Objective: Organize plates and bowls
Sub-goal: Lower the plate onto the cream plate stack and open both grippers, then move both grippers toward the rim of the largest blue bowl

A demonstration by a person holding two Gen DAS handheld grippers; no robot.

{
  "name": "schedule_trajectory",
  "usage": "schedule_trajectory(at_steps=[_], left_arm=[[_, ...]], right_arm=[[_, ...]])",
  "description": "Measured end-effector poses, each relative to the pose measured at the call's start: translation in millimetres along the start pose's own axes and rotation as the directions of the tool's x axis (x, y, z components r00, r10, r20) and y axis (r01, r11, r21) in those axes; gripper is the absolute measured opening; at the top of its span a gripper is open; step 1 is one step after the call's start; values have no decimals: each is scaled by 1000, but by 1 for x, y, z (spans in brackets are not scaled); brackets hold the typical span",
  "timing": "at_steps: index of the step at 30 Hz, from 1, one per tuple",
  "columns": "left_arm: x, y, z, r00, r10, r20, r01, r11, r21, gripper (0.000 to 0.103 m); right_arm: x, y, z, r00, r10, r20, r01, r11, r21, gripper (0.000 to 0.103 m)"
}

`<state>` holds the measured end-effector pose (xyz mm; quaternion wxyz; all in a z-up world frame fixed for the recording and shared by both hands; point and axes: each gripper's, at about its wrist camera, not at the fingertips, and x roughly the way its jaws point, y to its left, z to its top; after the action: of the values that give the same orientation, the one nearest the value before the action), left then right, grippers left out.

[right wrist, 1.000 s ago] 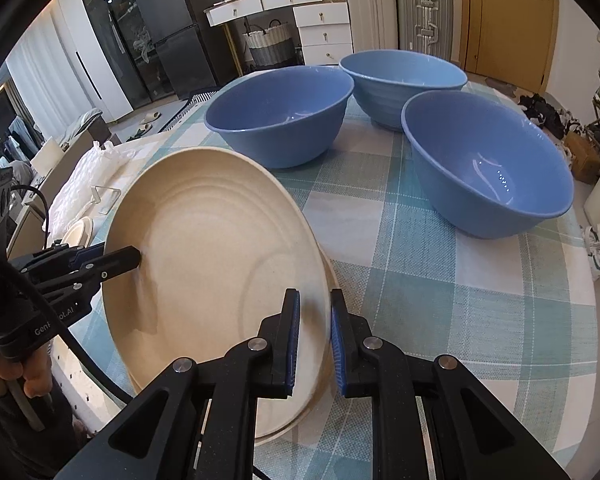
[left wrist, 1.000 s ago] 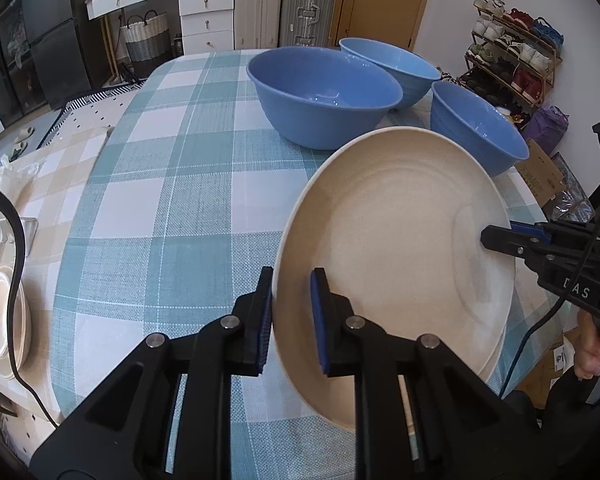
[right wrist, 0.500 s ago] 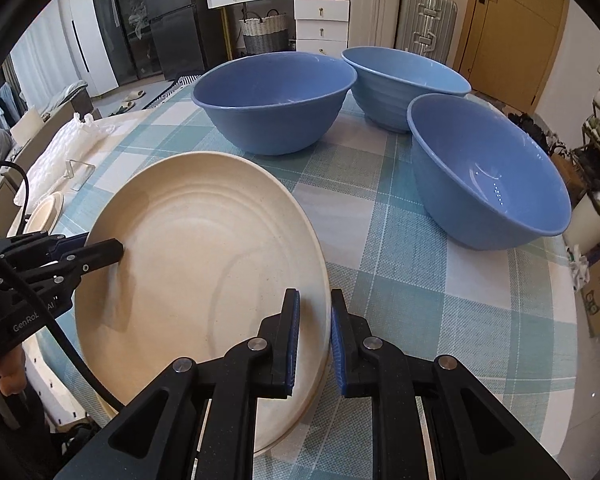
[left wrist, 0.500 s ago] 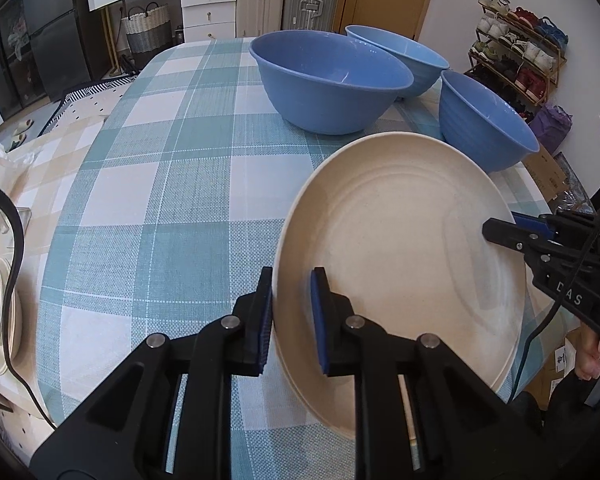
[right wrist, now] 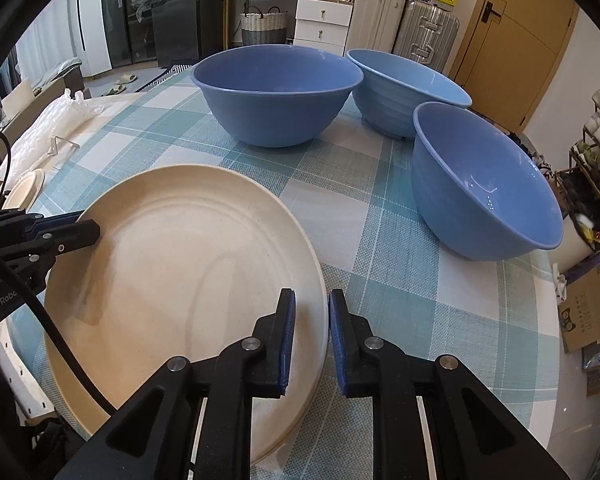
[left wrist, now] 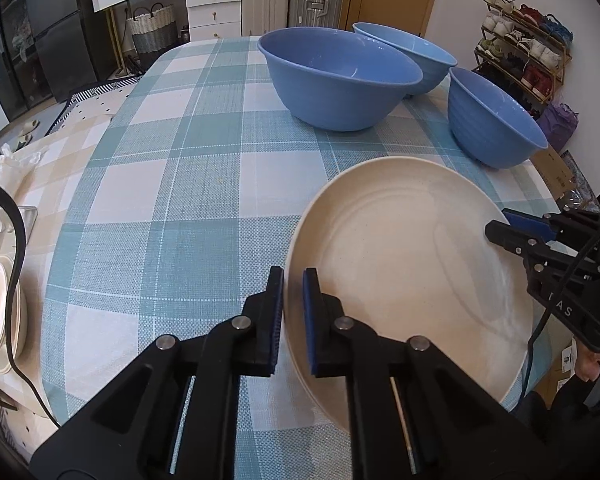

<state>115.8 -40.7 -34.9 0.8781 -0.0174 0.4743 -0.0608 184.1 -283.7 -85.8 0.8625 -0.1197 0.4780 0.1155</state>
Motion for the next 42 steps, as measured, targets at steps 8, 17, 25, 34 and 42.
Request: schedule_trajectory(at_steps=[8,17,25,34,42], left_arm=[[-1,7,0,1000,-19,0,19,1000,-19,6],[-16,16,1,998,-44,39,46,998,-49,6],[-25,12,6,997,-49,63,52,997,-51,18],[-43,3,15,988,-81,133,86,996,-35,61],[-52,-6,24,984,-88,156,90,996,-9,77]], right_arm=[[-2,-9,-2,999,33,13,-34,998,46,21],[-14,-24,-4,994,96,52,-101,990,102,29],[-26,-20,-3,986,145,85,-153,984,88,41],[-38,-23,-2,970,210,119,-222,970,96,69],[-47,-29,-2,960,242,144,-257,962,96,86]])
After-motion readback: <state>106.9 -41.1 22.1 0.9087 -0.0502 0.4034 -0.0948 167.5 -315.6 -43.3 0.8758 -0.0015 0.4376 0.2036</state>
